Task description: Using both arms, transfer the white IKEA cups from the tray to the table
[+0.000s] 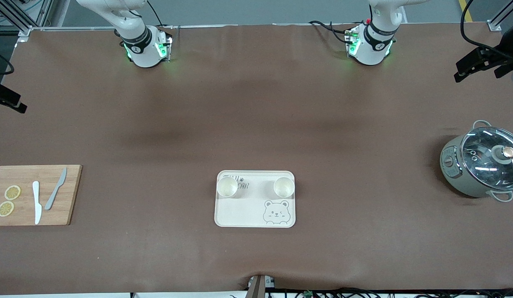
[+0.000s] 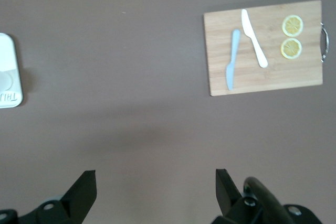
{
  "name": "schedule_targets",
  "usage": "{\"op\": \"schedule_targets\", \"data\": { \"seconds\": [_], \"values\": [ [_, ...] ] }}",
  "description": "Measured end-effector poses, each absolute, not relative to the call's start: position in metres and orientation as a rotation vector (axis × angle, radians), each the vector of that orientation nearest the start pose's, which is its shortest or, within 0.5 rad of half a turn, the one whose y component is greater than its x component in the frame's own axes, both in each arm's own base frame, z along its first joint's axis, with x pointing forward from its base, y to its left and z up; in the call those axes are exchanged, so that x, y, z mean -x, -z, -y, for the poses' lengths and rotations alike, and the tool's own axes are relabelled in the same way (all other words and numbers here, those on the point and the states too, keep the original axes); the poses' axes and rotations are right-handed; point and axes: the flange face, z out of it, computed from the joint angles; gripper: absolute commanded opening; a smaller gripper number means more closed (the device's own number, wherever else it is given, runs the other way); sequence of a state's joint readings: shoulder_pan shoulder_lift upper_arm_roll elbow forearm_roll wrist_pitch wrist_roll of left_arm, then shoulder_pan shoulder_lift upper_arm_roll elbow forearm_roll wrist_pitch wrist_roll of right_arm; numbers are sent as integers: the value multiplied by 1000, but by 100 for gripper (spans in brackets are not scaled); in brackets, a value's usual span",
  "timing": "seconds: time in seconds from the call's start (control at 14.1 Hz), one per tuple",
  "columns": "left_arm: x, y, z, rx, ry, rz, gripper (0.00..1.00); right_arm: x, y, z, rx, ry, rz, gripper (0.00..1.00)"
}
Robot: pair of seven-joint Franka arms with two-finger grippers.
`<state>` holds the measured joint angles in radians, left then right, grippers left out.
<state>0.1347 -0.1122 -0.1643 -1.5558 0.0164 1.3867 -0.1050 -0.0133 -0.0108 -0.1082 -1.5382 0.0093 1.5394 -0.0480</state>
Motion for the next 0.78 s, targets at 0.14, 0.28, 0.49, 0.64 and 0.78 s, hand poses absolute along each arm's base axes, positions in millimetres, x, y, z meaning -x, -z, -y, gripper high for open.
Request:
{"op": "schedule_targets", "data": {
  "seconds": [0.14, 0.28, 0.49, 0.64, 0.78],
  "values": [
    [-499, -674, 20, 3100, -88, 117, 100, -546, -643, 53, 3131, 16, -78, 100],
    [-500, -672, 23, 3100, -92, 108, 100, -545, -642, 49, 3131, 6, -68, 100],
    [-504, -667, 24, 3100, -107, 104, 100, -544, -642, 64, 3130, 5, -110, 100],
    [-508, -661, 26, 3101, -127, 98, 100, -542, -642, 77, 3129, 5, -146, 100],
    [-518, -650, 30, 3103, -153, 83, 100, -540, -641, 85, 3126, -8, -170, 100]
  ]
}}
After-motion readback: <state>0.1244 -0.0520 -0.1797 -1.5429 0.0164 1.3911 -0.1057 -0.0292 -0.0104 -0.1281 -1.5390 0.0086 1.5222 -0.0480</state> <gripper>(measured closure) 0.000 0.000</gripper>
